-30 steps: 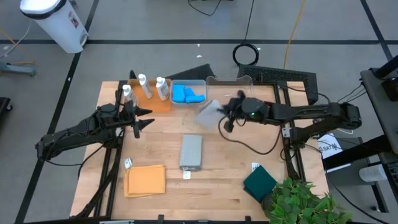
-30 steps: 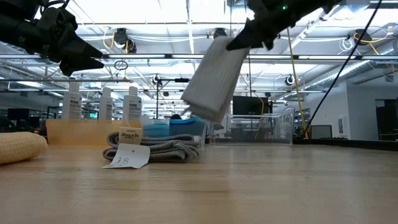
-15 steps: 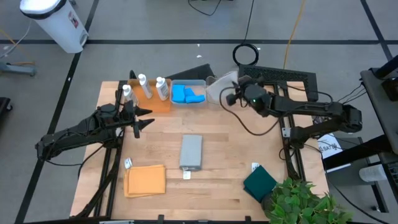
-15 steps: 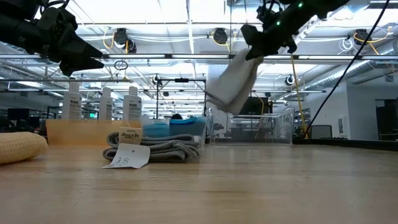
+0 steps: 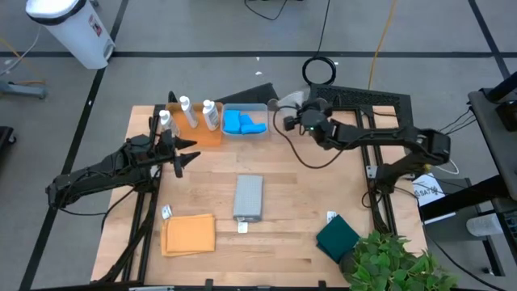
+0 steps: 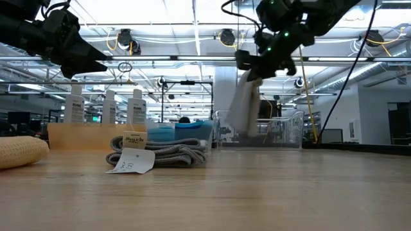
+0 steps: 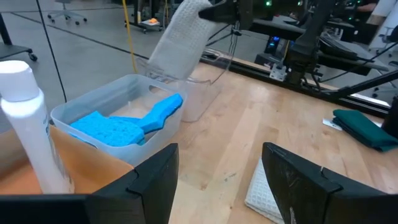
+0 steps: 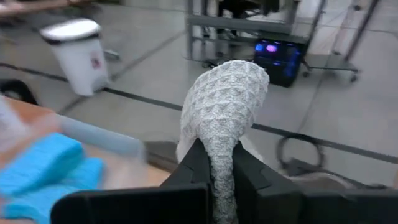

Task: Pick & Place Kitchen Items
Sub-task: Put the gray towel into the right transparent bin

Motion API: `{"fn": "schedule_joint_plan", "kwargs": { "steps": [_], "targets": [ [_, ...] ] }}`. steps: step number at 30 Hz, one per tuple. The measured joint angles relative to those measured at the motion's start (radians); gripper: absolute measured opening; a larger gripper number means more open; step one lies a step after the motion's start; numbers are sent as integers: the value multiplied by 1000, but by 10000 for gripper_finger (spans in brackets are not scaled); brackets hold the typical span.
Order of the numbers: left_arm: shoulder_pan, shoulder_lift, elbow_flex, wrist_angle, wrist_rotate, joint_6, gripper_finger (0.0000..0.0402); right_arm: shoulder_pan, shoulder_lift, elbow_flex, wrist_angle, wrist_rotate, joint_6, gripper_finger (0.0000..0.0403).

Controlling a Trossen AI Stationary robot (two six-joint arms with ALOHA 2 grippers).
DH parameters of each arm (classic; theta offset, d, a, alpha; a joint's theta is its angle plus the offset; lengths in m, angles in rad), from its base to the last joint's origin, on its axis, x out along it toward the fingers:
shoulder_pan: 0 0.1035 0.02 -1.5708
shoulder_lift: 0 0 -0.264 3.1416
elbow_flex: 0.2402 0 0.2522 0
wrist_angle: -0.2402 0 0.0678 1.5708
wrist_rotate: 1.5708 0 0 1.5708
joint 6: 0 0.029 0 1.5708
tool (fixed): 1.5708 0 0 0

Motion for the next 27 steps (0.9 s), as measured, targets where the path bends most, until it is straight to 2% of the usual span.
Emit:
{"fn": "schedule_joint_plan", "kwargs": {
  "steps": [7, 13, 17, 21, 27],
  "targets": [
    [0, 0, 0, -1, 0, -7, 237, 4, 107, 0, 167, -177, 102, 7],
    [0, 0, 0, -5, 0, -18, 237, 2, 127, -1, 194, -268, 151, 7],
    [0, 0, 0, -6, 0, -18, 237, 3, 126, -1, 288, -389, 154, 7],
    [0, 0, 0, -6, 0, -19, 237, 5, 127, 0, 278, -409, 153, 7],
    [0, 0, 0, -6, 0, -21, 237, 4, 127, 0, 160, -402, 152, 7]
  ]
}}
